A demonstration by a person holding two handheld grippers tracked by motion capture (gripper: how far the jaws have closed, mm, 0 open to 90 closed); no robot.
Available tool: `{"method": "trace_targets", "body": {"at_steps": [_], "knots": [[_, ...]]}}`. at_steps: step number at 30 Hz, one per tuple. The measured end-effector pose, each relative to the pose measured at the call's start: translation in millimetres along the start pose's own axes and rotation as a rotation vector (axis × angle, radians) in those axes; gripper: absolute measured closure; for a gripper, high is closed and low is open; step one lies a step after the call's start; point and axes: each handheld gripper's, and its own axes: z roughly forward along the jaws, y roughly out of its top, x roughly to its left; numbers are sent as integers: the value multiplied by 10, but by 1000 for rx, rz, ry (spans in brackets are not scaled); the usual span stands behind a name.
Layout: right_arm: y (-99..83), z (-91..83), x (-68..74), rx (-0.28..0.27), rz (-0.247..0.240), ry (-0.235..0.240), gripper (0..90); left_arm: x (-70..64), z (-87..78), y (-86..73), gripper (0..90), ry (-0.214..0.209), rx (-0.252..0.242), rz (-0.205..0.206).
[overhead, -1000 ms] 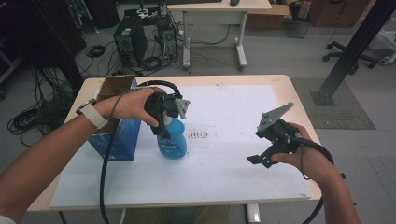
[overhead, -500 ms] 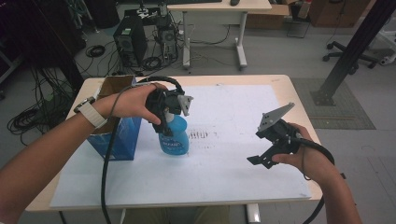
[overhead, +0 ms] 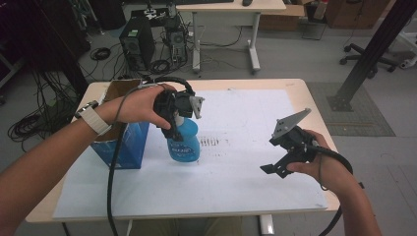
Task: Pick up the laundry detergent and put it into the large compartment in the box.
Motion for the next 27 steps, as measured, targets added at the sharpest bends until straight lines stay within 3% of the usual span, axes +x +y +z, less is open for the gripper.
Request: {"method": "trace_targets", "body": {"at_steps": [18,27], "knots": [[-14,-4,-12,-8,-2,3,89,-35,-168,7,374,8,1,-75],[-7,25,-19,-11,-6,7,89,-55,-310,13,375,7,5,-148]]}}
